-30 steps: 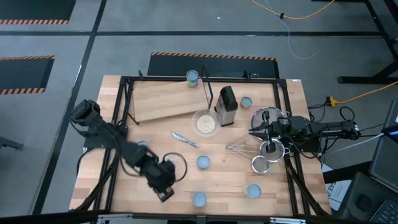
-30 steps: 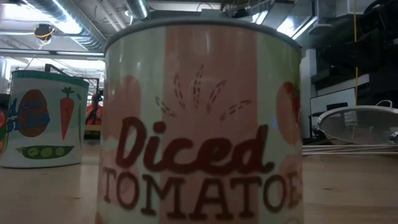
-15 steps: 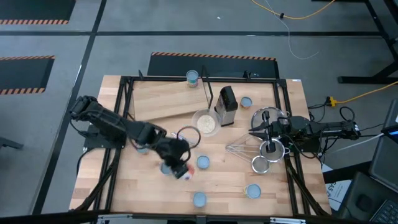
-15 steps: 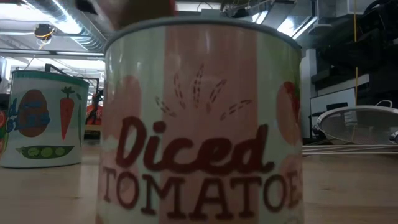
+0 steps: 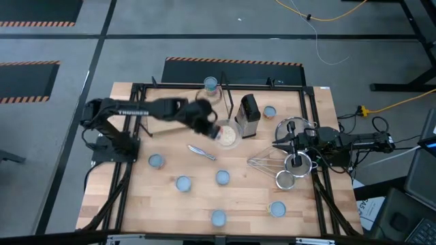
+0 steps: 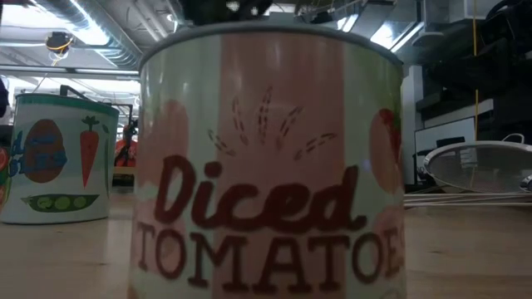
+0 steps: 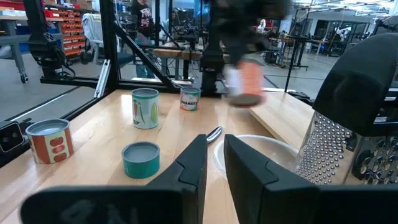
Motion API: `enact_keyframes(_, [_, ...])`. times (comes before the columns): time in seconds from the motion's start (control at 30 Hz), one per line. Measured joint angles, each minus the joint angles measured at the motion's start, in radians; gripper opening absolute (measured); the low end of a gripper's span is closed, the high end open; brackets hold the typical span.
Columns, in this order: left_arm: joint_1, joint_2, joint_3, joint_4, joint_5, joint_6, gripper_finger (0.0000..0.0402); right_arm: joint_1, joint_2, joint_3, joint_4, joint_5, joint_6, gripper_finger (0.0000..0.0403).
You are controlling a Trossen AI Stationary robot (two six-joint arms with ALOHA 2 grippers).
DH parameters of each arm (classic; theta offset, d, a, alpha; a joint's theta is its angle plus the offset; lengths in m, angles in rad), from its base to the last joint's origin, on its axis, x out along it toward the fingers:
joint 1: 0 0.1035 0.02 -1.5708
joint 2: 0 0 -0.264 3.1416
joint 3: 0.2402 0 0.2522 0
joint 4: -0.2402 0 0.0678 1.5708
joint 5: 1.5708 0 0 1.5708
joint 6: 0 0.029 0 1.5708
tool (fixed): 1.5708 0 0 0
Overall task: Pick and place cans onto a shelf
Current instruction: Put the orange can on the shelf aligned with the other green can
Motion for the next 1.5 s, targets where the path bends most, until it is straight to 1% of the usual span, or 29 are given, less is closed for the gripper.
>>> enact_keyframes(0.13, [0.127,0.0,0.0,0.0,0.029,0.092,0.0,0.0,0.0,0.0,0.0,0.0,0.0,0.0061])
enact_keyframes(0.23, [0.197,0.0,0.0,0.0,0.037,0.113,0.0,0.0,0.0,0.0,0.0,0.0,0.0,0.0061])
enact_keyframes(0.4, [0.275,0.001,0.003,-0.001,0.047,0.113,0.0,0.0,0.0,0.0,0.0,0.0,0.0,0.0061])
enact_keyframes(0.47, [0.294,0.006,0.022,-0.002,0.055,0.113,0.0,0.0,0.0,0.0,0.0,0.0,0.0,0.0061])
enact_keyframes(0.57, [0.312,0.025,0.057,0.005,0.055,0.143,0.0,0.0,0.0,0.0,0.0,0.0,0.0,0.0061])
enact_keyframes(0.7, [0.331,0.059,0.067,-0.01,0.054,0.164,0.0,0.0,0.0,0.0,0.0,0.0,0.0,0.0061])
enact_keyframes(0.9, [0.339,0.126,0.066,-0.18,0.048,0.166,0.0,0.0,0.0,0.0,0.0,0.0,0.0,0.0061])
enact_keyframes(0.97, [0.339,0.139,0.065,-0.192,0.028,0.166,0.0001,0.0,0.0,0.0,0.0,0.0,0.0,0.0061])
enact_keyframes(1.1, [0.339,0.149,0.065,-0.201,-0.008,0.166,0.0004,0.0,0.0,0.0,0.0,0.0,0.0,0.0061])
enact_keyframes(1.23, [0.339,0.149,0.066,-0.218,-0.021,0.165,0.0004,0.0,0.0,0.0,0.0,0.0,0.0,0.0061])
enact_keyframes(1.4, [0.339,0.149,0.066,-0.277,-0.025,0.158,0.0005,0.0,0.0,0.0,0.0,0.0,0.0,0.0061])
enact_keyframes(1.5, [0.339,0.149,0.066,-0.318,-0.047,0.158,0.0007,0.0,0.0,0.0,0.0,0.0,0.0,0.0061])
